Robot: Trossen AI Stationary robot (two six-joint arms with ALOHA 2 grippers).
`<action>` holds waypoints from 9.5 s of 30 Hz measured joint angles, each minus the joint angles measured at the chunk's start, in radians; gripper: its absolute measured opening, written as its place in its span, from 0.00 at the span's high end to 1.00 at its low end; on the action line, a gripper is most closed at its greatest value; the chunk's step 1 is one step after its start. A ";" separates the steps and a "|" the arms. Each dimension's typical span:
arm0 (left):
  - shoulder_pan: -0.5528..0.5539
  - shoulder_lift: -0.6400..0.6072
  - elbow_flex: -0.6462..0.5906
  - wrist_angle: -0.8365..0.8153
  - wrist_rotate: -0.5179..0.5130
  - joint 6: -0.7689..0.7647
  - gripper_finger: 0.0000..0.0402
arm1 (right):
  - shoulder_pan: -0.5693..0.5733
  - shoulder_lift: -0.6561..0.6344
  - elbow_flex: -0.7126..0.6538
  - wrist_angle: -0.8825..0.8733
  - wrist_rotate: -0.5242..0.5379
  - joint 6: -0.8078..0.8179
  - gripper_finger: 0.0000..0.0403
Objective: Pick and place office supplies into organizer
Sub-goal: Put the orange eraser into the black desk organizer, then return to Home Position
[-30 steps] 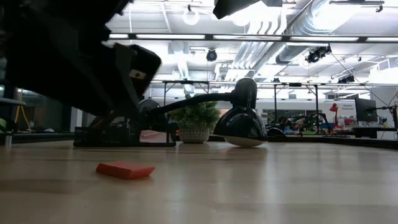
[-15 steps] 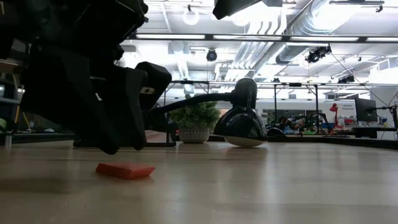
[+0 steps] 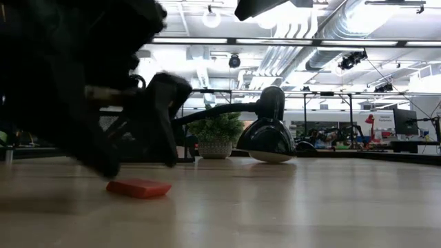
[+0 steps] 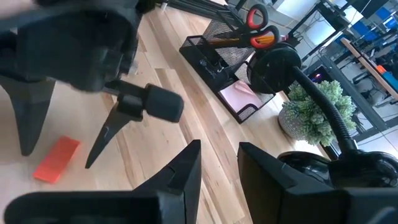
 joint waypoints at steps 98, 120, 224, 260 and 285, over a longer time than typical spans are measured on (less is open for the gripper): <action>0.371 -0.546 -0.044 -1.017 -0.446 -0.372 0.83 | 0.011 0.001 0.000 -0.019 0.039 0.000 0.76; 0.372 -0.546 -0.086 -0.992 -0.520 -0.366 0.78 | 0.011 0.001 0.000 -0.011 0.039 0.000 0.76; 0.554 -1.842 -0.827 -0.187 0.072 -0.259 1.00 | -0.220 -0.968 -1.265 0.731 -0.142 -0.118 1.00; 0.554 -1.827 -0.827 -0.212 0.061 -0.261 1.00 | -0.843 -1.400 -1.762 1.509 -0.911 -0.600 1.00; 0.554 -1.827 -0.827 -0.212 0.061 -0.261 1.00 | -0.509 -1.961 -1.763 1.080 -0.621 -0.599 1.00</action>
